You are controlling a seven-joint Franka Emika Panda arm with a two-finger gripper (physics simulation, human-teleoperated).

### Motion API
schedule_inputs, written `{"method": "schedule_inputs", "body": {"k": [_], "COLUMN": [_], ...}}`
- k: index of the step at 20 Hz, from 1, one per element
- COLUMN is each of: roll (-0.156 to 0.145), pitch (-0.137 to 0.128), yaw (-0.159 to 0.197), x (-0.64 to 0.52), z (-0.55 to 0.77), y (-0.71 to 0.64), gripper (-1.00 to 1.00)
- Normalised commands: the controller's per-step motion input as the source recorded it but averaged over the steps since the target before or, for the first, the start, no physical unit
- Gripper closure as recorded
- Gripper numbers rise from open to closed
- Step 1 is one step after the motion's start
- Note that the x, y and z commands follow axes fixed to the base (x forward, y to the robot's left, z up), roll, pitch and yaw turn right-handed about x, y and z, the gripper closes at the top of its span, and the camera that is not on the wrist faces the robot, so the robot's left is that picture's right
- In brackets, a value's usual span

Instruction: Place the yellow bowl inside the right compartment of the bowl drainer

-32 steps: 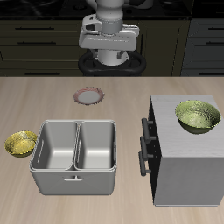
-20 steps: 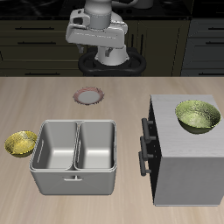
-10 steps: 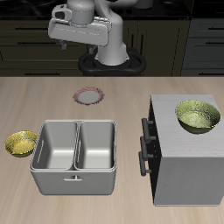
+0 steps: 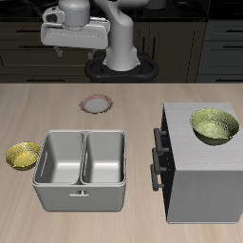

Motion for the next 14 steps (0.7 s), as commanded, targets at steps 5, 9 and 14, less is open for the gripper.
{"method": "schedule_inputs", "body": {"k": [5,9,14], "roll": [0.034,-0.013,-0.027], "pitch": [-0.040,-0.013,-0.024], "yaw": [0.066,-0.045,0.029], "x": [0.19,0.17,0.19], "z": [0.12,0.12,0.09], "y": [-0.26,-0.41,-0.34], "gripper": [-1.00,-1.00,-1.00]}}
